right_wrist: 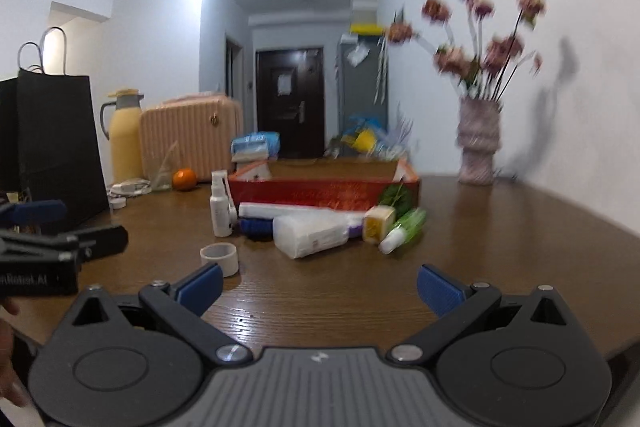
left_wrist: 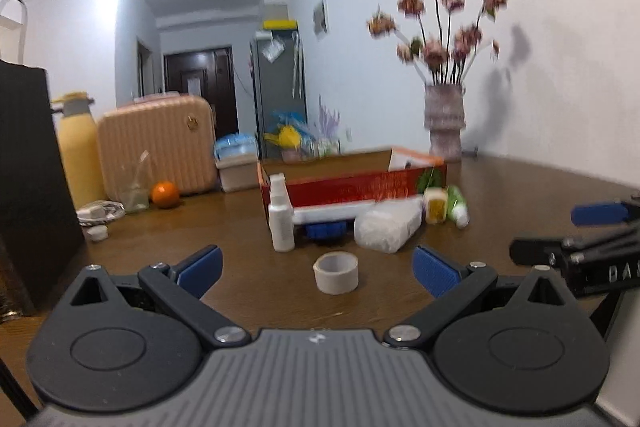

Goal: Organize rigid objects
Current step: 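Grasp the white tape roll with the left tool while the right tool grasps the cream plug adapter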

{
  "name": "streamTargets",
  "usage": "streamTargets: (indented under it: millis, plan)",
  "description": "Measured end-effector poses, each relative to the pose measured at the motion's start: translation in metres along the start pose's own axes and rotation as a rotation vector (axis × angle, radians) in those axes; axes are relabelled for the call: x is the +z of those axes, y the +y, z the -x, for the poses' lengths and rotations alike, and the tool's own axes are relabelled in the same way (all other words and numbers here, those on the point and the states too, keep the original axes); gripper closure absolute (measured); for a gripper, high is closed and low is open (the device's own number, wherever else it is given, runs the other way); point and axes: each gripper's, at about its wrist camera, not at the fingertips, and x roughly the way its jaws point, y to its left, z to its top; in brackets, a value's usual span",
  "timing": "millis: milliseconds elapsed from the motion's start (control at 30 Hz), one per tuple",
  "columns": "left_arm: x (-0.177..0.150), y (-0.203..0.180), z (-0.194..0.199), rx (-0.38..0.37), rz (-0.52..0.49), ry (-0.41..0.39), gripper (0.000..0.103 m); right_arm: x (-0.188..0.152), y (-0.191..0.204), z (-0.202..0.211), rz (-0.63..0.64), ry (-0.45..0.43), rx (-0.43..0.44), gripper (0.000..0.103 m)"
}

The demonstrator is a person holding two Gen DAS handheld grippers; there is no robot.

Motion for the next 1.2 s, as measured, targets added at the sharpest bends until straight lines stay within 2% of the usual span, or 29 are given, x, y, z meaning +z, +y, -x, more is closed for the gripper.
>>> streamTargets:
  millis: [100,233,300,367,433,533,700,800,867,933,1067,1100,1200]
  plan:
    - [0.003,-0.004,-0.035,-0.008,-0.045,0.090,0.000,0.007,-0.011,-0.036,0.007,0.060,-0.008,0.001]
    - [0.008,0.003,-0.073,-0.051,0.028,0.148,0.000,0.017,-0.031,-0.075,-0.020,0.104,-0.012,0.007]
    - [0.009,0.005,-0.092,-0.044,0.043,0.173,0.001,0.025,-0.041,-0.090,-0.025,0.108,-0.016,0.010]
    - [0.010,0.005,-0.111,-0.031,0.045,0.208,0.008,0.032,-0.051,-0.106,-0.024,0.117,-0.015,0.013]
    - [0.009,0.007,-0.126,-0.027,0.061,0.248,0.021,0.038,-0.061,-0.124,-0.036,0.137,-0.012,0.019]
    - [0.007,0.011,-0.144,-0.035,0.076,0.302,0.030,0.047,-0.076,-0.151,-0.075,0.164,-0.004,0.028]
    - [0.009,0.010,-0.155,-0.037,0.070,0.296,0.030,0.066,-0.088,-0.198,-0.098,0.180,0.004,0.034]
    - [0.010,0.007,-0.157,-0.046,0.059,0.293,0.039,0.072,-0.085,-0.225,-0.082,0.215,-0.004,0.042]
    - [0.012,0.005,-0.157,-0.044,0.055,0.299,0.039,0.070,-0.086,-0.237,-0.084,0.221,-0.013,0.046]
    - [0.013,0.003,-0.157,-0.048,0.049,0.306,0.028,0.070,-0.084,-0.242,-0.068,0.220,-0.045,0.047]
    - [0.012,-0.001,-0.163,-0.075,0.043,0.323,0.029,0.073,-0.087,-0.249,-0.070,0.223,-0.055,0.057]
    - [0.011,-0.002,-0.165,-0.079,0.043,0.327,0.032,0.075,-0.088,-0.250,-0.068,0.231,-0.042,0.064]
    - [0.009,0.000,-0.175,-0.080,0.071,0.361,0.060,0.078,-0.081,-0.252,0.028,0.255,-0.055,0.072]
